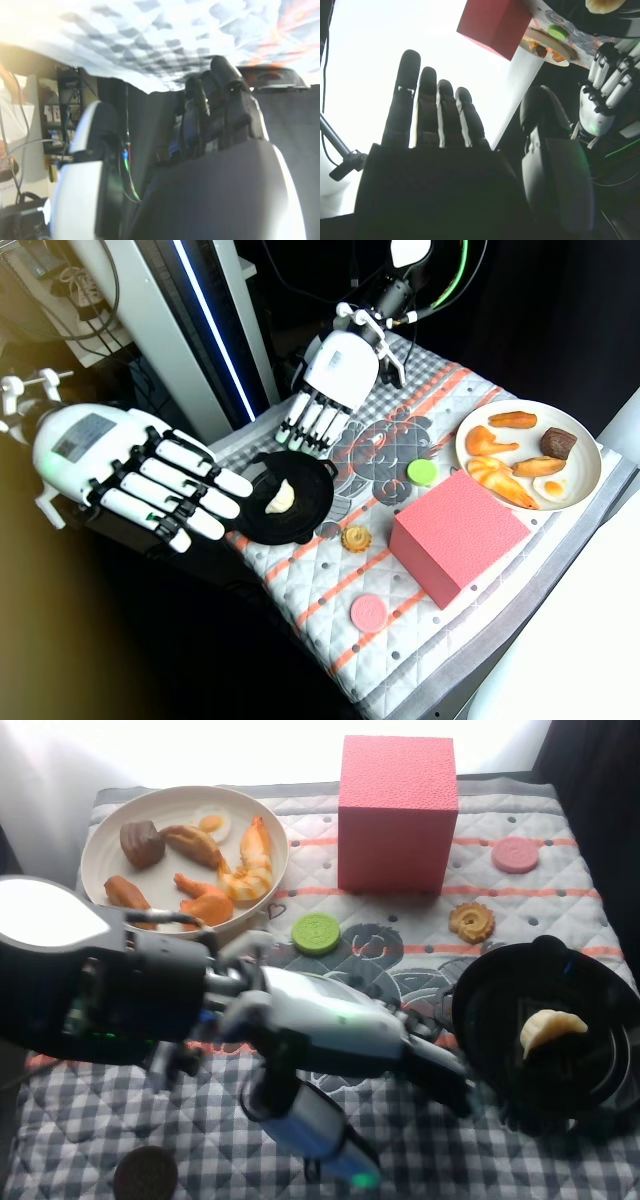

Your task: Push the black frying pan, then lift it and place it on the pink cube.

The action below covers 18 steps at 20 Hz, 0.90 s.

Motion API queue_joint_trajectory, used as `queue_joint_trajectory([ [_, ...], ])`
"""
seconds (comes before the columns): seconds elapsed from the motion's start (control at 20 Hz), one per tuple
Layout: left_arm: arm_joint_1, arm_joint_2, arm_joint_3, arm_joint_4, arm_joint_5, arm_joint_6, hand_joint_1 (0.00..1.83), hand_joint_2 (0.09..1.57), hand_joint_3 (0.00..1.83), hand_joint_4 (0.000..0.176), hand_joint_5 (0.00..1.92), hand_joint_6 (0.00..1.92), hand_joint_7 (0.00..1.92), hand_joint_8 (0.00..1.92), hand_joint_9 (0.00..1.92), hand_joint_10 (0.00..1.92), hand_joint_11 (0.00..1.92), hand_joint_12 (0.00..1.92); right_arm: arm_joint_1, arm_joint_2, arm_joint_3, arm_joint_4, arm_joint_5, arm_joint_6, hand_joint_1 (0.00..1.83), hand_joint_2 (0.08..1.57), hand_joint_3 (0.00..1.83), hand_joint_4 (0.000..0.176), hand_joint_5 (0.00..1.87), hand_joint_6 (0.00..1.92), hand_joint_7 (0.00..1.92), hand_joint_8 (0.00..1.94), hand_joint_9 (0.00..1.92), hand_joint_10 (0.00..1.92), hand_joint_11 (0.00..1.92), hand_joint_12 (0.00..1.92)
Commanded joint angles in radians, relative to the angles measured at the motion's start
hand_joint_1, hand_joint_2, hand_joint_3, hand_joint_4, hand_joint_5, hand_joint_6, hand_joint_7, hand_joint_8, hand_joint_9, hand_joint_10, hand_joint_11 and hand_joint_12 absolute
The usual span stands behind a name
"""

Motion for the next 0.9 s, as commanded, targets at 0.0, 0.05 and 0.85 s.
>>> queue_joint_trajectory([
  [0.0, -0.001, 0.008, -0.013, -0.050, -0.020, -0.005, 0.71, 1.23, 0.01, 0.000, 0.08, 0.85, 0.39, 0.09, 0.08, 0.84, 0.00, 1.26, 0.004, 0.002, 0.002, 0.008, 0.124, 0.002, 0.38, 1.30, 0.00, 0.000, 0.00, 0.00, 0.07, 0.01, 0.00, 0.51, 0.00, 1.49],
  [0.05, -0.001, 0.013, -0.015, -0.051, -0.020, -0.005, 0.60, 1.25, 0.01, 0.000, 0.12, 0.79, 0.39, 0.12, 0.05, 0.88, 0.00, 1.22, 0.003, 0.002, 0.001, 0.009, 0.126, 0.002, 0.37, 1.30, 0.00, 0.000, 0.00, 0.00, 0.07, 0.01, 0.00, 0.51, 0.00, 1.49],
  [0.85, 0.017, 0.161, -0.061, -0.321, 0.013, 0.192, 0.70, 1.45, 0.01, 0.010, 0.35, 1.69, 0.42, 0.61, 0.25, 0.73, 0.00, 1.19, -0.224, 0.043, -0.068, 0.111, 0.293, 0.056, 0.67, 1.22, 0.00, 0.000, 0.05, 0.01, 0.09, 0.00, 0.00, 0.49, 0.00, 1.27],
])
